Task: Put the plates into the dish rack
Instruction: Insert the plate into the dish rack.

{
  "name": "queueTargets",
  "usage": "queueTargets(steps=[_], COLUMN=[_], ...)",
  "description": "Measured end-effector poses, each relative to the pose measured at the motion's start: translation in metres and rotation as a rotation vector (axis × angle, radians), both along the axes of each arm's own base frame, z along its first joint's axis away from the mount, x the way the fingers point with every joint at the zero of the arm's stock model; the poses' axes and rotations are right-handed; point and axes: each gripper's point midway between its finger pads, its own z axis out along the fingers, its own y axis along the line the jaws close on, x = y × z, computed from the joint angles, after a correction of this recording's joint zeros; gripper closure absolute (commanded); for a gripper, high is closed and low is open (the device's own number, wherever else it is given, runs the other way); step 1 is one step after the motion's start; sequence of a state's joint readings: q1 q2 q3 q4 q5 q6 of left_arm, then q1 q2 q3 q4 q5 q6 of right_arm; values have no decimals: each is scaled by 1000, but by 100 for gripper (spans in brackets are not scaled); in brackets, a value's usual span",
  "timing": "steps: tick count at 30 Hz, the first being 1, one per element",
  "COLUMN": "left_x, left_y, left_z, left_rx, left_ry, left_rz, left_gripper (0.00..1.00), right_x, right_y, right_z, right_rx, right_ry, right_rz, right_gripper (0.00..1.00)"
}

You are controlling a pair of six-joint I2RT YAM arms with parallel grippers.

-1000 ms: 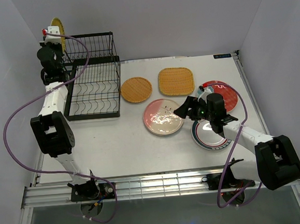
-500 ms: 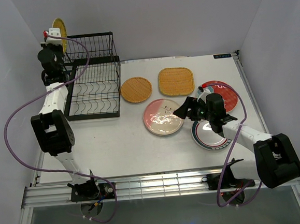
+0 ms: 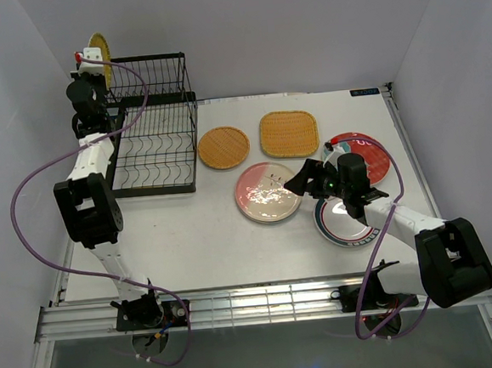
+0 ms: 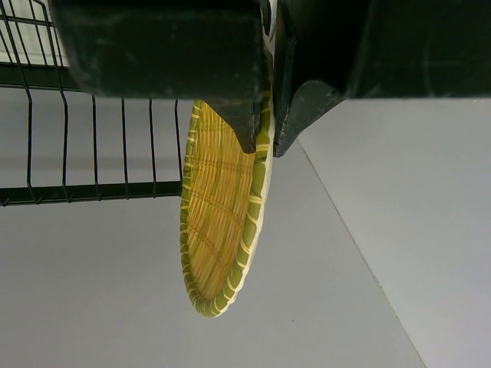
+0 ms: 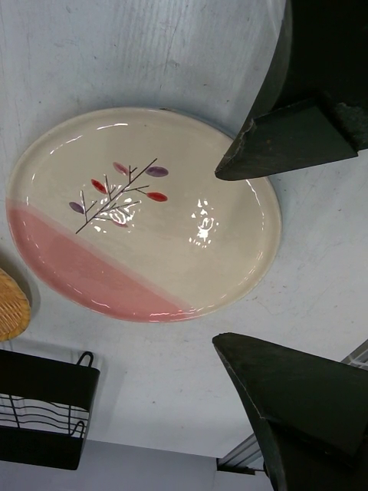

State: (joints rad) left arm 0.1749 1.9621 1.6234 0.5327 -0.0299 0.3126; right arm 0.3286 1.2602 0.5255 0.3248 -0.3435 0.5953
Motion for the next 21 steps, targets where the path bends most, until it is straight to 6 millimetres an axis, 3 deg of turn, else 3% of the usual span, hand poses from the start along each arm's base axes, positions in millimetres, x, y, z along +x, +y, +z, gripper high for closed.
queueTargets(steps=[6,14,21], left_x=[0,0,0], left_y=[0,1,4], left_z=[0,0,0], left_rx=[-8,-28,-51], left_ry=[-1,0,0], left_rz=[0,6,5], left_gripper=[100,87,84], right_x=[0,0,0], right_y=[0,0,0], right_z=[-2,-2,-1], right_rx=[-1,-1,0], right_ry=[5,5,5], right_rz=[0,1,3], right_gripper=[14,14,14])
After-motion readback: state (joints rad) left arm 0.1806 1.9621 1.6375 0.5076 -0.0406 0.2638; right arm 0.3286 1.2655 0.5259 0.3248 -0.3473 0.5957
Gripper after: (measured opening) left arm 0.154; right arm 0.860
